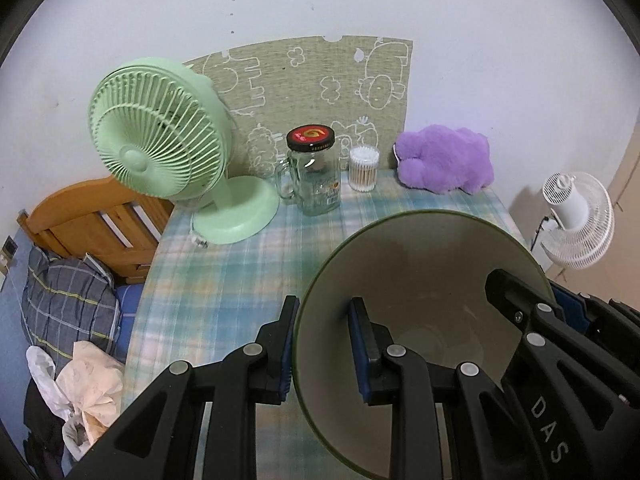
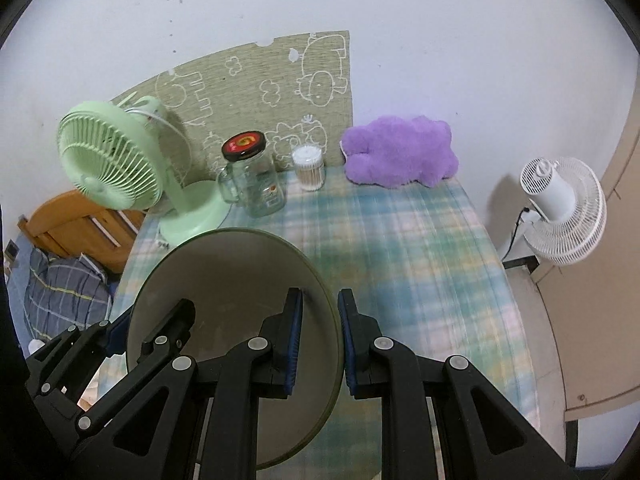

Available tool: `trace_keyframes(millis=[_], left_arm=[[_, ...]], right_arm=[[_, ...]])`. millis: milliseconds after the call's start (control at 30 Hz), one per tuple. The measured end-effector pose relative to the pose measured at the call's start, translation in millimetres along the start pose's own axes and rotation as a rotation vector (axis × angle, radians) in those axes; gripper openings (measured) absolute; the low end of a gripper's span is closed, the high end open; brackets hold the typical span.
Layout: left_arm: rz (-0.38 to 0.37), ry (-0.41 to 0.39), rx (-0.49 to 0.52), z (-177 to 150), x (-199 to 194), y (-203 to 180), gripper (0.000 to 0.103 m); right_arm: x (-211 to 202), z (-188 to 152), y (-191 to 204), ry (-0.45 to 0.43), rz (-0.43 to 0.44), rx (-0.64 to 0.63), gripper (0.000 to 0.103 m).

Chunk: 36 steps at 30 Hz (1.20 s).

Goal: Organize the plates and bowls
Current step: 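Lift the bowl with both grippers and carry it toward the plate stack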

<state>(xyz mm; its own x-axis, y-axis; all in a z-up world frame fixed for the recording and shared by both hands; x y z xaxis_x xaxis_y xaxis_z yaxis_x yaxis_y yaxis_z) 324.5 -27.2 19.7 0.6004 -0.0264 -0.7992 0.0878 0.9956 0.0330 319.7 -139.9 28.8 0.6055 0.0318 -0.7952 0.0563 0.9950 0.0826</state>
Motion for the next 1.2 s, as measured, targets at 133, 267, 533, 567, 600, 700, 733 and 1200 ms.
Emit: trace_keyframes(millis=[133,267,533,567,600,700,733,1200], left_arm=[[-0.022,0.002,0.011,-16,-13,6,0.023],[-0.040,0.000,0.021,-33,-27,10,0.023],[-0.078,0.012,0.041,-70,-45,11,0.023],[-0.083,0.015,0.045,-76,-47,10,0.023],[-0.087,0.017,0.047,-80,-48,9,0.023],[-0.103,0.030,0.051,-96,-52,7,0.024],[-0.108,0.036,0.055,-102,-53,6,0.024],[-0.126,0.118,0.082,-166,-47,5,0.024]], right_arm=[[-16,-18,9,0.000,-0.014,0.006,0.022],[-30,-35,14,-0.002,-0.028,0.007,0.022],[-55,-75,18,0.004,-0.054,0.018,0.022],[-57,-82,18,0.008,-0.059,0.020,0.022],[-59,-86,18,0.010,-0.062,0.022,0.022],[-65,-102,17,0.020,-0.067,0.030,0.021],[-67,-107,16,0.023,-0.070,0.032,0.022],[-64,-178,13,0.109,-0.087,0.057,0.021]])
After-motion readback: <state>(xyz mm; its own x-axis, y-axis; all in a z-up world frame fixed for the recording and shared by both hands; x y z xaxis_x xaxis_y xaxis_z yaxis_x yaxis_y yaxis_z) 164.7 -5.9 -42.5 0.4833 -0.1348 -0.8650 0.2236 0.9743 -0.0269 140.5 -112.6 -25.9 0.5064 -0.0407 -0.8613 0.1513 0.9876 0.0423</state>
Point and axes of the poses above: each gripper's, at about its wrist camera, not at the fingertips, and x roughly the way its jaws point, y to its left, z to its top, the point moved 5 cm from there along x, roughly the way its jaws point, and after that the axes turned 1 degree about -x, right-handed, at the moved point
